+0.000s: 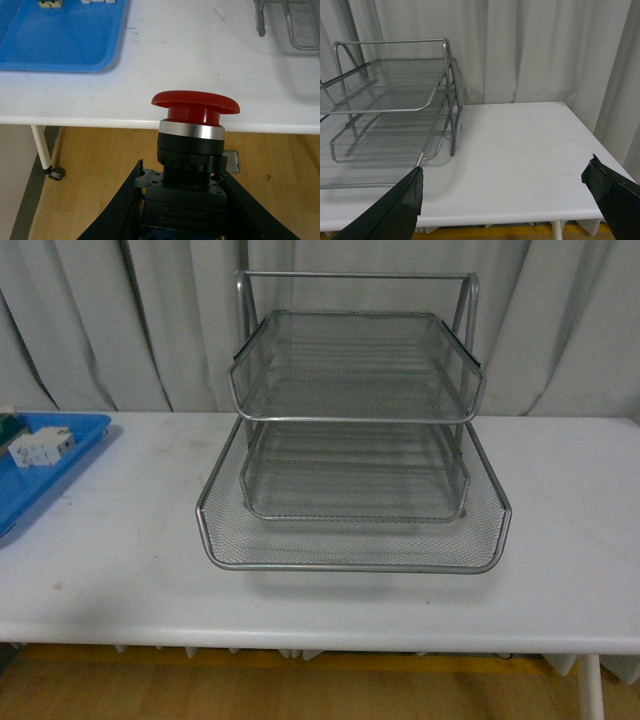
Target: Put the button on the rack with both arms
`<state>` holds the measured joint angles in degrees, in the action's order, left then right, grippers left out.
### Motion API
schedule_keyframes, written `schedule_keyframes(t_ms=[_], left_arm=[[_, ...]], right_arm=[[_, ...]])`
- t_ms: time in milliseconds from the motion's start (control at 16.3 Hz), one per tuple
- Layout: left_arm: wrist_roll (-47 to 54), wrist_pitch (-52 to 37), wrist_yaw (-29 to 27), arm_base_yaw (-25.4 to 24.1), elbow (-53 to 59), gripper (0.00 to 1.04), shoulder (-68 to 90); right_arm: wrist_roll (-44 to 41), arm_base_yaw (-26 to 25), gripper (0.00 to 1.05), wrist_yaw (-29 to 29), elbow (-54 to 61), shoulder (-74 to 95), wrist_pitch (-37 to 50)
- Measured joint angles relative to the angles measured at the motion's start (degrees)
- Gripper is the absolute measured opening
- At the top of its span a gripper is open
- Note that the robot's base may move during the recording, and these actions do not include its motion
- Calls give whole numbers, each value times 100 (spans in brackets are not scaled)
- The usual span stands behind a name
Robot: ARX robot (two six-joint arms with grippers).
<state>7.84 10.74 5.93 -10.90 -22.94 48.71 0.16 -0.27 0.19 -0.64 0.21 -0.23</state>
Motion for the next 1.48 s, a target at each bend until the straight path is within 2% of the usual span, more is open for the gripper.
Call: schedule_keyframes(t_ms=[61, 123, 184, 246, 307, 430, 615, 738, 1045, 1107, 1230, 1414, 1476], left_arm=[[0, -2, 4, -4, 0, 36, -2], [173, -638, 404, 11, 181, 36, 2], [391, -1150, 691, 302, 190, 36, 229], [490, -1580, 817, 848, -35, 36, 758], [566, -1941, 909, 1346, -352, 36, 1397], [501, -2468, 1259, 2028, -1132, 36, 2688], [457, -2481, 1296, 2640, -2616, 36, 4640], [535, -2315, 1154, 3014, -3418, 36, 5412], [977, -1847, 693, 3357, -4627, 36, 6712], [1001, -1797, 616, 3357, -4706, 40, 6909], [999, -1899, 605, 3314, -4695, 62, 6918], [603, -2428, 975, 3121, -3790, 98, 5766], [358, -2715, 1082, 2953, -3381, 98, 5270]], right_arm=[[-2, 2, 98, 0, 0, 0, 2], [0, 2, 98, 0, 0, 0, 4], [0, 2, 98, 0, 0, 0, 0], [0, 13, 98, -9, 0, 0, 7], [0, 26, 98, -7, 0, 0, 2], [0, 26, 98, -7, 0, 0, 2], [0, 26, 98, -7, 0, 0, 2], [0, 26, 98, -7, 0, 0, 2], [0, 26, 98, -7, 0, 0, 2], [-2, 26, 98, -7, 0, 0, 2], [0, 26, 98, -7, 0, 0, 2], [0, 26, 98, -7, 0, 0, 2], [0, 26, 98, -7, 0, 0, 2]])
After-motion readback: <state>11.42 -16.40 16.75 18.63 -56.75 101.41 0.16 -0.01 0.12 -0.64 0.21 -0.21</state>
